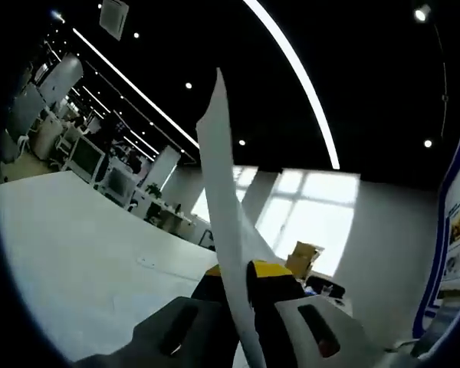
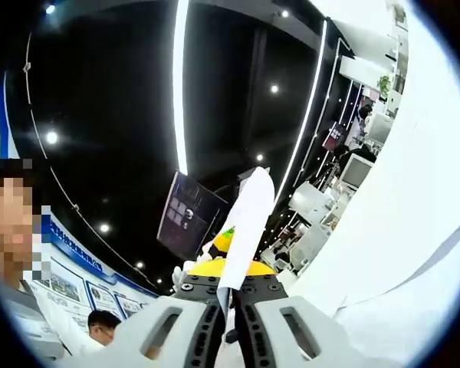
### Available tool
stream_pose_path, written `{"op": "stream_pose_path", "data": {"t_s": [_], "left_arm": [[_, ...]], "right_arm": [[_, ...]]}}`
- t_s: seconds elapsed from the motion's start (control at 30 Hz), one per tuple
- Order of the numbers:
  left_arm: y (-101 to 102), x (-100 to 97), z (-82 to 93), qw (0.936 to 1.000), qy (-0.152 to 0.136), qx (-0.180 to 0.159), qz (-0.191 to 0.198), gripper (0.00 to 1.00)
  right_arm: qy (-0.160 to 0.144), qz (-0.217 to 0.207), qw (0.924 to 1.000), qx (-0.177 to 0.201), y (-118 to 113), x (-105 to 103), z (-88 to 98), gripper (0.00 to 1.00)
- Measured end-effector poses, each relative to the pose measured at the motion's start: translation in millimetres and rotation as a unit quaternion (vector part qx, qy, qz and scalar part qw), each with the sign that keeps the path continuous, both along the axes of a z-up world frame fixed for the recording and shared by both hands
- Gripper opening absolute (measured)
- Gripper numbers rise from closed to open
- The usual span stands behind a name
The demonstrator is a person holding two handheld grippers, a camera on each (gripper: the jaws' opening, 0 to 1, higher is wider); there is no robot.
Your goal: Organize the stack of printing papers by aligning and flattening the scattered papers on the table
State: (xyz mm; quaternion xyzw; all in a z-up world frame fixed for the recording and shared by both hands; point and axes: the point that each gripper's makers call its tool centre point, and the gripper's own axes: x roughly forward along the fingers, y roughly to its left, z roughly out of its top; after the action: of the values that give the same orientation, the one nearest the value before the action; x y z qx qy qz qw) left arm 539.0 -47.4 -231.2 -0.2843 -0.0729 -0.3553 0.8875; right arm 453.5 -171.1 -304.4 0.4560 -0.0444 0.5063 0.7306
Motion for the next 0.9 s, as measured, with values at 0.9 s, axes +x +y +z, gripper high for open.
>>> {"op": "stream_pose_path", "data": {"t_s": [0.9], "left_arm": [[10, -5.4, -2.8, 0.9996, -0.011, 0.011, 0.022, 0.05]], "right_arm": [[-0.034, -0.034, 0.9982, -0.036, 1, 0, -0.5, 0.00]]}}
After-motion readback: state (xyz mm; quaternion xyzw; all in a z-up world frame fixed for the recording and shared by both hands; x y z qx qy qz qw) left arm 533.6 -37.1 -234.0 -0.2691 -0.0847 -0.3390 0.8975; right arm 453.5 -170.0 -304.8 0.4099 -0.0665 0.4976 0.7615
